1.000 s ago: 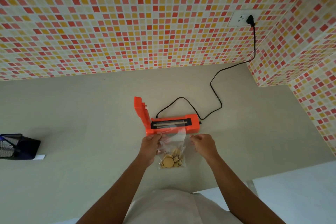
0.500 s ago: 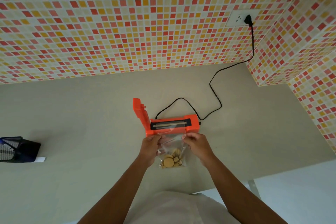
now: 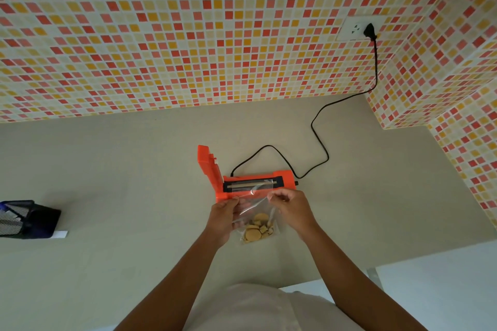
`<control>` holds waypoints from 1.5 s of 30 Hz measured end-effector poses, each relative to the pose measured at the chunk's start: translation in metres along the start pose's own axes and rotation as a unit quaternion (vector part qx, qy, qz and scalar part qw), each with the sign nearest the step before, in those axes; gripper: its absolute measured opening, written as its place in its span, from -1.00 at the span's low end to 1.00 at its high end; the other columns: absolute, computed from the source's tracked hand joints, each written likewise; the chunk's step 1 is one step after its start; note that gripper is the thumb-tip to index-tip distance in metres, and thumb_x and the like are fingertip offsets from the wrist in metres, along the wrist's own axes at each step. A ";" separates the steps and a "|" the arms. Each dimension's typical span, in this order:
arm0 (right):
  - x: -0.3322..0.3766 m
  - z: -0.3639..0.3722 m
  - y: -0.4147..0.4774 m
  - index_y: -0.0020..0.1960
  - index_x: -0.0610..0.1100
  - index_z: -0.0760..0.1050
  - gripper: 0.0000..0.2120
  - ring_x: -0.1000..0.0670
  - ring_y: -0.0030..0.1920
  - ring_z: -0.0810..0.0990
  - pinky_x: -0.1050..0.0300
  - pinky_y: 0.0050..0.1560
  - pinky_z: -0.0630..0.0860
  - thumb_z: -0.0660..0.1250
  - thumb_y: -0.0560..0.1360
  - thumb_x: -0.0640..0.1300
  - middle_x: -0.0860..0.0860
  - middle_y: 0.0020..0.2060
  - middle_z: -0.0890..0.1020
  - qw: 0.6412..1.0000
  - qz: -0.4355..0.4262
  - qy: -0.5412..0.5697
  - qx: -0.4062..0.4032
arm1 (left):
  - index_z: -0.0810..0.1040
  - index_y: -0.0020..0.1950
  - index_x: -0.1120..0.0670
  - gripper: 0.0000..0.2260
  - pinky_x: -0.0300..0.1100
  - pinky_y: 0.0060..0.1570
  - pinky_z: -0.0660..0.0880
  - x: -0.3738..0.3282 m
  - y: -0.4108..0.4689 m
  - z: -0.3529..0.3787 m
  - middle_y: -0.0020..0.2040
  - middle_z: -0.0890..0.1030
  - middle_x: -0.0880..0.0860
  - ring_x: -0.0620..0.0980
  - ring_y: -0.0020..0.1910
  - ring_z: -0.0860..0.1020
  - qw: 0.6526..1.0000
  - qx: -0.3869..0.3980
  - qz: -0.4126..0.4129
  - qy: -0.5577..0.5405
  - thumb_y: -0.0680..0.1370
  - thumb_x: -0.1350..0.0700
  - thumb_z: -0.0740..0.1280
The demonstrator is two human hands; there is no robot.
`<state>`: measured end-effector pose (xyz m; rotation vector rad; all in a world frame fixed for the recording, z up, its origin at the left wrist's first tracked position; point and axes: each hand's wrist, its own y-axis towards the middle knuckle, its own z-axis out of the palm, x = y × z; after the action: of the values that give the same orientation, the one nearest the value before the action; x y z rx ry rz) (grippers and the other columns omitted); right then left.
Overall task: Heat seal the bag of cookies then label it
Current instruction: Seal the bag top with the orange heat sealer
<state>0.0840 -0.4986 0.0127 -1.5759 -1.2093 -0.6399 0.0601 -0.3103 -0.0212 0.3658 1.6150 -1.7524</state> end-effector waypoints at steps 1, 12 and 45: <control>0.001 0.001 0.000 -0.01 -0.14 0.70 -0.91 0.08 -0.11 0.68 0.26 -0.06 0.57 0.43 0.51 -0.18 0.01 -0.14 0.73 1.000 -0.005 0.001 -0.003 | 0.60 0.13 0.21 -0.77 0.27 0.18 0.51 0.000 0.000 0.000 0.10 0.66 0.23 0.23 0.12 0.63 1.000 -0.001 -0.001 -0.001 0.66 0.16 0.19; 0.012 0.003 -0.003 0.01 -0.14 0.70 -0.89 0.23 -0.16 0.66 0.39 -0.10 0.54 0.45 0.50 -0.21 0.10 -0.18 0.71 0.999 -0.051 -0.013 -0.012 | 0.57 0.00 0.18 -0.83 0.14 0.13 0.57 -0.004 -0.003 0.004 -0.11 0.61 0.16 0.14 -0.08 0.69 0.999 0.005 -0.008 -0.031 0.64 0.22 0.19; 0.026 -0.005 -0.037 0.00 -0.14 0.71 -0.88 0.10 -0.03 0.71 0.29 0.02 0.58 0.47 0.48 -0.25 0.06 -0.12 0.75 0.984 -0.164 0.062 0.034 | 0.58 0.19 0.24 -0.75 -0.02 0.06 0.59 -0.016 -0.034 -0.004 0.10 0.68 0.19 0.13 0.04 0.69 0.995 0.051 0.054 -0.066 0.66 0.14 0.20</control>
<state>0.0601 -0.4931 0.0508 -1.2704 -1.3947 -0.8855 0.0476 -0.3024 0.0139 0.3697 1.3917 -1.7424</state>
